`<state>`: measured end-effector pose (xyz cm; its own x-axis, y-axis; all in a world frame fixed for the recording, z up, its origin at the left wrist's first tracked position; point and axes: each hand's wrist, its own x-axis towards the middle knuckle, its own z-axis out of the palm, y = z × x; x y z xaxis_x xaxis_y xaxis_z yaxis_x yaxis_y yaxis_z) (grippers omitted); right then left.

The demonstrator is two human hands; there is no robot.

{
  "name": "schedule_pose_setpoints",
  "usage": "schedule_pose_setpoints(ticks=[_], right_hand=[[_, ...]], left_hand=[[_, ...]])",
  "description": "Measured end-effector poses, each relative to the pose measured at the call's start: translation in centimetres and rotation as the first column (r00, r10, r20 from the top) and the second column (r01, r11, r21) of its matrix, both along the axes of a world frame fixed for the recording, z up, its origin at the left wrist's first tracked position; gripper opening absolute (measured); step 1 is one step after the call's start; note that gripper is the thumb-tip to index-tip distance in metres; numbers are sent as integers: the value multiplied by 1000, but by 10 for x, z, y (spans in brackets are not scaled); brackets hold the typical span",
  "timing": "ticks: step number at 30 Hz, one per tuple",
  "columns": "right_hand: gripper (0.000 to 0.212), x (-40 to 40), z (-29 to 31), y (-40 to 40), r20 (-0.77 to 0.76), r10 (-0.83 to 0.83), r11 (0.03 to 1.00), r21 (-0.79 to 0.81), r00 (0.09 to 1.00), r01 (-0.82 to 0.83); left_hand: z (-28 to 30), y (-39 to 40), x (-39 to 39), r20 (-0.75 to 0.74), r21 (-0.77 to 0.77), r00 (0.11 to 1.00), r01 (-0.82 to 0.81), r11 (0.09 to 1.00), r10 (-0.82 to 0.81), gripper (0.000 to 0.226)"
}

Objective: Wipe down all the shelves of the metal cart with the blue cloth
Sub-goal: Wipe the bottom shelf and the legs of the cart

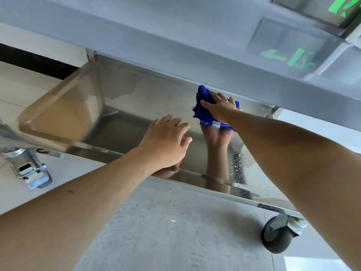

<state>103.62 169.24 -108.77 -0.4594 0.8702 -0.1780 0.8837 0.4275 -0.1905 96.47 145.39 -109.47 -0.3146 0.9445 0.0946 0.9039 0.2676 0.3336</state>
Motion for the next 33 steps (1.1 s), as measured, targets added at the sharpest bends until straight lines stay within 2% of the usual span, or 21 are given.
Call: schedule_pose_setpoints(ticks=[10, 16, 23, 28, 33], right_hand=[[68, 45, -21, -41, -10, 54, 988, 145, 998, -52], [71, 85, -23, -93, -11, 90, 984, 156, 996, -87], [67, 149, -21, -156, -42, 109, 982, 160, 993, -101], [66, 186, -17, -170, -30, 74, 984, 162, 997, -68], [72, 212, -18, -166, 4, -53, 988, 143, 999, 51]], left_hand=[[13, 3, 12, 2, 53, 997, 75, 996, -75, 50], [22, 12, 25, -31, 23, 994, 107, 994, -107, 52], [18, 18, 45, -1, 13, 990, 143, 990, -143, 49], [13, 24, 65, 1, 9, 981, 196, 981, -196, 50], [11, 31, 81, -29, 15, 970, 244, 970, -243, 51]])
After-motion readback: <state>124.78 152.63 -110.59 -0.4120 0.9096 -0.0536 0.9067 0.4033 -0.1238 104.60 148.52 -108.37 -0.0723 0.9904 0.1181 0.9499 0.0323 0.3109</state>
